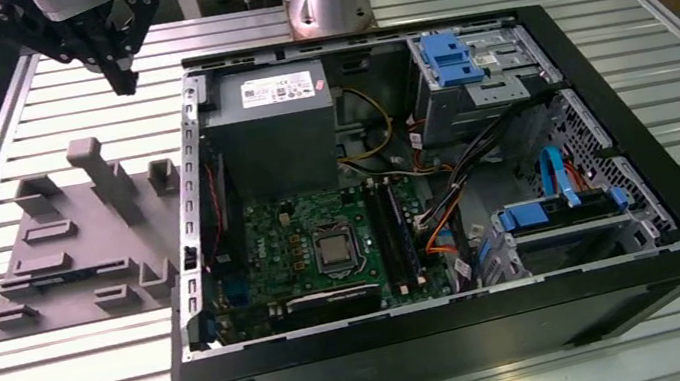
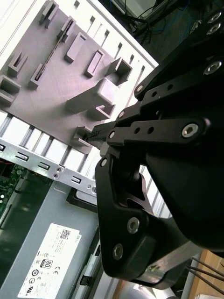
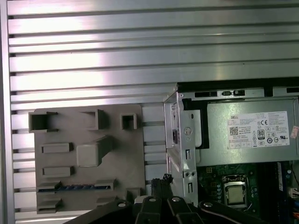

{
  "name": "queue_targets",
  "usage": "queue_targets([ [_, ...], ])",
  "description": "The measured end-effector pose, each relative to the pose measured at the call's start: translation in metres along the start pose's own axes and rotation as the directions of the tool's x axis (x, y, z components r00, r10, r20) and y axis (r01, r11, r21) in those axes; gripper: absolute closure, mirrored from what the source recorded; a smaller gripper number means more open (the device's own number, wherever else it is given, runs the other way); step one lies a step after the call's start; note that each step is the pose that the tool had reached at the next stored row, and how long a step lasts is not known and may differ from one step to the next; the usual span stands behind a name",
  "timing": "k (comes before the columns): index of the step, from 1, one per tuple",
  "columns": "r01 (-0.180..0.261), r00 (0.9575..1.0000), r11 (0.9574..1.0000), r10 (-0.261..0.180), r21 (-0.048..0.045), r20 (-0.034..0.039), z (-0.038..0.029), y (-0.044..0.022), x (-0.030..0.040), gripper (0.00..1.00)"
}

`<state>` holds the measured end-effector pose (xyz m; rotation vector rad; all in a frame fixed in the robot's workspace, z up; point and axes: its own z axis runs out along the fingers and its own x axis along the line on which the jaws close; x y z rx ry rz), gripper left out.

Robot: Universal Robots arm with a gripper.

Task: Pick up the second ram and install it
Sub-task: 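Reach for the second ram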

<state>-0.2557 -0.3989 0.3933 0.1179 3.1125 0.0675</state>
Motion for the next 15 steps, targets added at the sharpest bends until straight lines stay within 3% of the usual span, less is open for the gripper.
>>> queue_targets([
  [6, 0.0, 1.0, 1.0, 0.0, -0.0001, 0.0001, -0.0003, -0.0012, 0.0105, 0.89],
  [15, 0.0, 1.0, 1.0, 0.0, -0.0001, 0.0, -0.0009, -0.0119, 0.0216, 0.89],
])
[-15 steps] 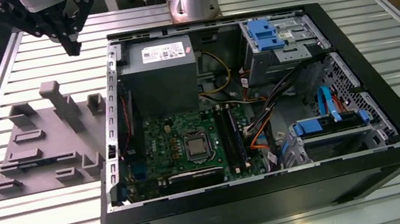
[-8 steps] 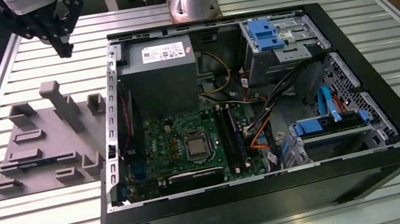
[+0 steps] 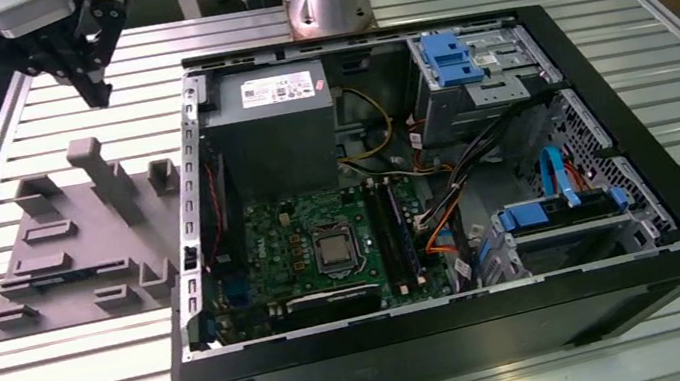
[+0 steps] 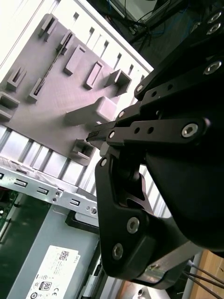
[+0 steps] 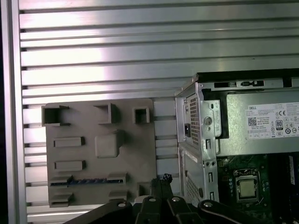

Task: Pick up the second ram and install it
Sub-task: 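Reach for the second ram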

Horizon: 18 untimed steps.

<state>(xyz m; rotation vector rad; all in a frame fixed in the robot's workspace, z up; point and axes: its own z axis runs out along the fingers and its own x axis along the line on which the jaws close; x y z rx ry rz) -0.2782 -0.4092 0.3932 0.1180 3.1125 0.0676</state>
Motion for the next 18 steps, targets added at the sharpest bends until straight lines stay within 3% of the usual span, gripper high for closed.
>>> queue_targets([
  [10, 0.0, 1.0, 1.0, 0.0, 0.0, 0.0, -0.0004, -0.0067, 0.0115, 0.89],
  [15, 0.0, 1.0, 1.0, 0.0, 0.0, 0.0, -0.0005, -0.0074, 0.0136, 0.89],
  [18, 0.0, 1.0, 1.0, 0.0, 0.0001, -0.0001, -0.0009, -0.0115, 0.0222, 0.89],
])
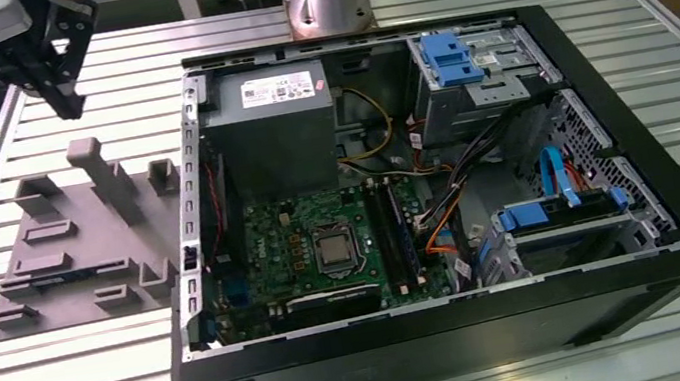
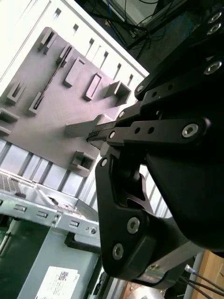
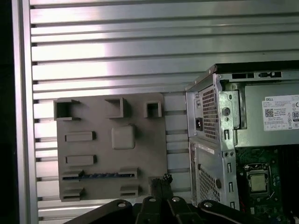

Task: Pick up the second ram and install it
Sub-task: 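Reach for the second ram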

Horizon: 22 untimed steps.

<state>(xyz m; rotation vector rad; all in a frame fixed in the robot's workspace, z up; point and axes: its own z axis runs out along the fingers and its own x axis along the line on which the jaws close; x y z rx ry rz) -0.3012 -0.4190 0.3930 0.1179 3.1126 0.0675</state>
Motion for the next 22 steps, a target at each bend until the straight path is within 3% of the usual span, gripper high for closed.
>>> queue_targets([
  [5, 0.0, 1.0, 1.0, 0.0, 0.0, 0.0, -0.0003, -0.0054, 0.0192, 0.89],
  [7, 0.0, 1.0, 1.0, 0.0, -0.0002, 0.0002, -0.0002, -0.0058, 0.0224, 0.89],
  [22, 0.0, 1.0, 1.0, 0.0, -0.0001, 0.0001, -0.0003, -0.0059, 0.0245, 0.89],
])
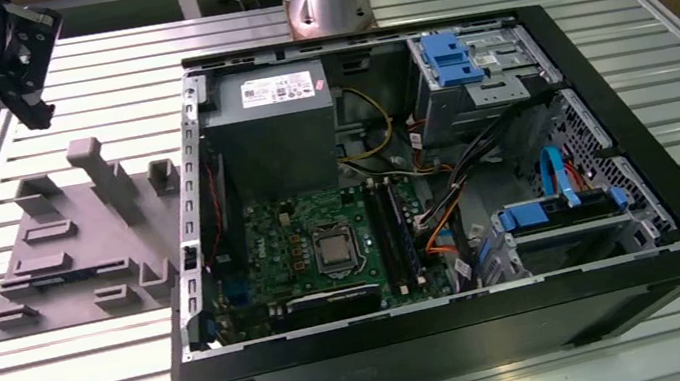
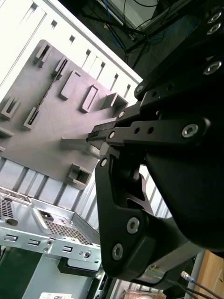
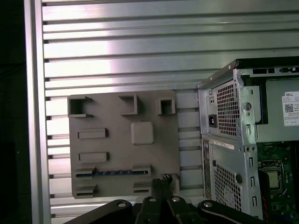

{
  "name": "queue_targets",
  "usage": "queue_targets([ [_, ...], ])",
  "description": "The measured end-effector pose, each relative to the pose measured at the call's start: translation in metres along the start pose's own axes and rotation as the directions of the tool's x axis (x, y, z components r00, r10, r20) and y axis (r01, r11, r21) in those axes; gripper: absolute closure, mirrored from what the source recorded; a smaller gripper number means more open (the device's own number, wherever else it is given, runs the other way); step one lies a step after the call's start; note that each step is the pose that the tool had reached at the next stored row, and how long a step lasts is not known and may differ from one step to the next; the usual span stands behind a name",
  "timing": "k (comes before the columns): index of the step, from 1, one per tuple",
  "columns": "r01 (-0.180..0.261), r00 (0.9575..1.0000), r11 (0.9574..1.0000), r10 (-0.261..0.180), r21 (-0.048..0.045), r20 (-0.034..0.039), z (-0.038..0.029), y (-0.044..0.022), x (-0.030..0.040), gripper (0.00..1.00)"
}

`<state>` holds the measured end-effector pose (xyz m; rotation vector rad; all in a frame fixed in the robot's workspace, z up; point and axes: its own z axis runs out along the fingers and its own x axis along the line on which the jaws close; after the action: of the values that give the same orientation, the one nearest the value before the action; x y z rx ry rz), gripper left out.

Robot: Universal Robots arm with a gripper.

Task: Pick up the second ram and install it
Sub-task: 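Reach for the second ram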

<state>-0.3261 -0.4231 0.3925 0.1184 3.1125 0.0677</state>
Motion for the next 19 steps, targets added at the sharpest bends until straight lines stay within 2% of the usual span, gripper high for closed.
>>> queue_targets([
  [8, 0.0, 1.0, 1.0, 0.0, 0.0001, 0.0, -0.0004, -0.0016, 0.0137, 0.89],
  [15, 0.0, 1.0, 1.0, 0.0, 0.0, 0.0, -0.001, -0.0082, 0.028, 0.89],
  [19, 0.0, 1.0, 1.0, 0.0, 0.0, 0.0, -0.0011, -0.0086, 0.0308, 0.89],
])
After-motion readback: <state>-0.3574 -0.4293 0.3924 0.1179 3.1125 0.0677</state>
